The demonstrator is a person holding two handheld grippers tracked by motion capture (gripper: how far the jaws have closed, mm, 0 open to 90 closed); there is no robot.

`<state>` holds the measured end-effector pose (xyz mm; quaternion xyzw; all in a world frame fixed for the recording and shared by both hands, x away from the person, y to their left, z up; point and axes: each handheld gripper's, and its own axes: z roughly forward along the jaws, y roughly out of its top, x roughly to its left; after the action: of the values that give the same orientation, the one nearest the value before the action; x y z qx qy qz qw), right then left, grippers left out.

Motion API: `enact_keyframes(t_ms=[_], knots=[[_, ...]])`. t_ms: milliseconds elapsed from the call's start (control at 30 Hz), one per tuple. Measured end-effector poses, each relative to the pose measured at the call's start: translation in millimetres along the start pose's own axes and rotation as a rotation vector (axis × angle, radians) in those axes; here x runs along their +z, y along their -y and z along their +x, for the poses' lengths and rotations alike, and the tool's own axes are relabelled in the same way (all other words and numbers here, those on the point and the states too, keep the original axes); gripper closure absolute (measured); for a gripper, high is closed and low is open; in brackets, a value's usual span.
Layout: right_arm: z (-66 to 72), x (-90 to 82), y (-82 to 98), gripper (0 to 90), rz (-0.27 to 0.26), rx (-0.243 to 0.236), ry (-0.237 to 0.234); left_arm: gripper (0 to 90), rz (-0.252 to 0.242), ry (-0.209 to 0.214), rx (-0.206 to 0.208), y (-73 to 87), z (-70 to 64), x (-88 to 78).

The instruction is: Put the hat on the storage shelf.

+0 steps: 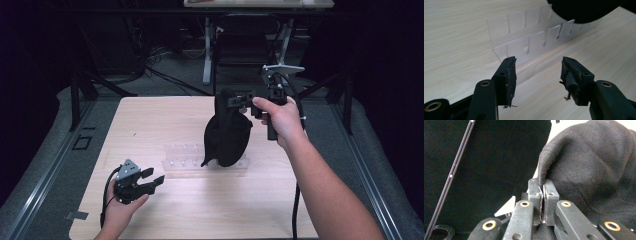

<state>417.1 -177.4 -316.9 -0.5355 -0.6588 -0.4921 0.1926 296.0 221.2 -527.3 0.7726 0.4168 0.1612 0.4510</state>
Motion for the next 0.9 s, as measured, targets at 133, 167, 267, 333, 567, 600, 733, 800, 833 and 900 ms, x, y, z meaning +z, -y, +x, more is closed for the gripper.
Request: enact_keyframes(t_ms=[133, 167, 267, 333, 567, 600, 733, 800, 833, 900], knots=[[1.8, 5.3, 0.8, 86.9, -0.004, 0.001, -0.018, 48.0, -0.018, 0.014, 0.047, -11.7, -9.3, 2.9], [2.0, 6.6, 1.0, 86.8, -0.008, 0.004, -0.022, 48.3, -0.016, 0.019, 0.074, -18.2, -15.1, 5.8], [0.9, 9.7, 1.5, 86.5, -0.004, 0.008, -0.044, 49.5, -0.017, 0.023, 0.106, -26.9, -23.9, 10.5], [1.0, 12.0, 2.0, 86.4, -0.004, 0.012, -0.056, 50.1, -0.030, 0.031, 0.117, -32.8, -30.5, 15.0], [1.1, 16.3, 2.4, 86.0, -0.015, 0.012, -0.072, 53.5, -0.038, 0.083, 0.149, -49.3, -48.6, 29.6], [1.1, 16.6, 2.5, 85.9, -0.011, 0.012, -0.074, 53.9, -0.037, 0.089, 0.158, -51.9, -52.3, 32.1], [1.1, 19.6, 3.4, 85.5, -0.016, 0.012, -0.084, 56.8, -0.037, 0.101, 0.184, -57.9, -62.4, 38.6], [1.5, 20.8, 3.7, 85.5, -0.021, 0.014, -0.087, 57.8, -0.042, 0.122, 0.199, -62.4, -70.4, 43.5], [1.9, 21.2, 3.7, 85.5, -0.021, 0.013, -0.087, 58.0, -0.043, 0.129, 0.199, -63.7, -72.7, 44.4], [2.4, 22.4, 4.0, 85.6, -0.025, 0.009, -0.087, 58.7, -0.042, 0.135, 0.202, -65.1, -74.7, 45.2]])
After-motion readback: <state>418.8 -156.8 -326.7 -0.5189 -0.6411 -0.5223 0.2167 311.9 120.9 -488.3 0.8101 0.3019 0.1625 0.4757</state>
